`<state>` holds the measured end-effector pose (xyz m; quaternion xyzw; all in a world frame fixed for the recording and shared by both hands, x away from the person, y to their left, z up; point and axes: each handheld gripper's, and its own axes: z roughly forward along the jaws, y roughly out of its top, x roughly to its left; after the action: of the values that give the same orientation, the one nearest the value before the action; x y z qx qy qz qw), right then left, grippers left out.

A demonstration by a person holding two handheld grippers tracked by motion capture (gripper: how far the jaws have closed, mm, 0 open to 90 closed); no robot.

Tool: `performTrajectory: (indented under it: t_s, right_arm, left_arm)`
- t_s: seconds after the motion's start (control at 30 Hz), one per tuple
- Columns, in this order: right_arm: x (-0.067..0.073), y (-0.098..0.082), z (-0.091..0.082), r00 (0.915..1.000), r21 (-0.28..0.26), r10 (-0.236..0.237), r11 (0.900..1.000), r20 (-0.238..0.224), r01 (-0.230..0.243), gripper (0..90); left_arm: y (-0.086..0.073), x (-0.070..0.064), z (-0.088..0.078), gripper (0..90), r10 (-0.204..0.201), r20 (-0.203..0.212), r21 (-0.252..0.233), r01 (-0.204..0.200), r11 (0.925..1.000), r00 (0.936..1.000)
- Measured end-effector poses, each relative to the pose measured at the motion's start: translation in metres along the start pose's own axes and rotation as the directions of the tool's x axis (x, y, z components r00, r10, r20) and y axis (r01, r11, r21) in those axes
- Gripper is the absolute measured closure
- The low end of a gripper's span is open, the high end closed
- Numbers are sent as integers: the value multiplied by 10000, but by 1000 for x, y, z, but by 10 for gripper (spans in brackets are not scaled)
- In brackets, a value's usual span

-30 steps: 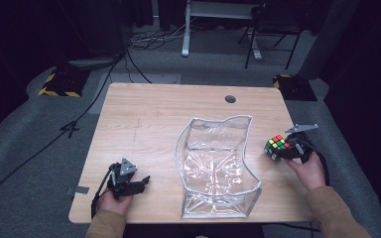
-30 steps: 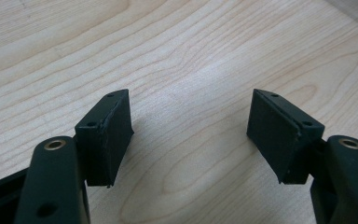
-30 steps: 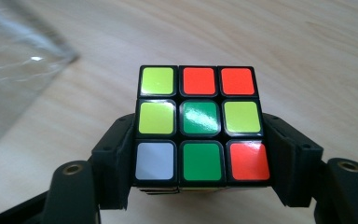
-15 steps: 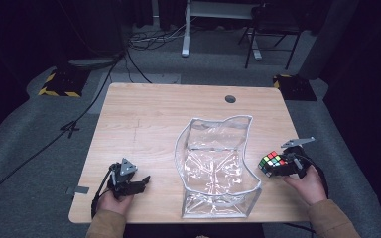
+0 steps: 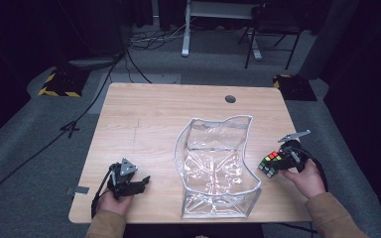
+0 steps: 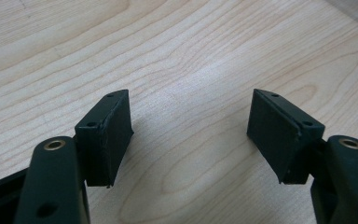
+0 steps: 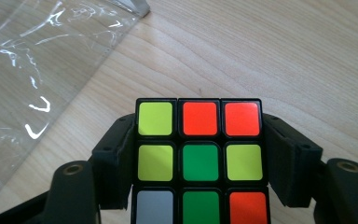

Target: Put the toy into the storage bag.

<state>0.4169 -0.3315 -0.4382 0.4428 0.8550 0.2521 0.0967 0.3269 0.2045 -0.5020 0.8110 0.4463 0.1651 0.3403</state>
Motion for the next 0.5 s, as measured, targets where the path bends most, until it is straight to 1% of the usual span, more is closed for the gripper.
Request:
performTrajectory:
  t_s: [0.03, 0.07, 0.13, 0.27, 0.33, 0.4, 0.43, 0.5]
  right_arm:
    - [1, 0, -4, 10000, -25, -70, 10000, -4, 70, 340]
    - [3, 2, -12, 9996, -74, -276, 9996, 4, 276, 340]
    - [5, 3, -15, 9998, -140, -201, 9997, -59, 201, 341]
    - [8, 8, -35, 9993, -430, -350, 9985, -127, 344, 341]
    - [10, 13, -51, 9988, -587, -393, 9976, -305, 375, 341]
    - [12, 16, -58, 9984, -633, -464, 9970, -315, 443, 341]
    - [12, 16, -58, 9984, -633, -464, 9970, -315, 443, 341]
    - [14, 20, -68, 9979, -729, -587, 9957, -282, 565, 341]
  left_arm:
    - [0, 0, 0, 309, 0, 0, 1, 0, 10000, 10000]
    - [0, 0, 0, 309, 0, 3, 3, 0, 10000, 10000]
    - [0, 0, 0, 309, 10, -28, -3, -10, 10000, 10000]
    - [0, 0, 0, 308, 43, -50, 24, -43, 10000, 10000]
    - [0, 0, 0, 307, 43, -52, 26, -42, 10000, 10000]
    - [0, 0, 0, 307, 47, -50, 28, -47, 10000, 10000]
    - [0, 0, 0, 308, 47, -50, 28, -47, 10000, 10000]
    - [0, 0, 0, 307, 48, -50, 29, -48, 10000, 10000]
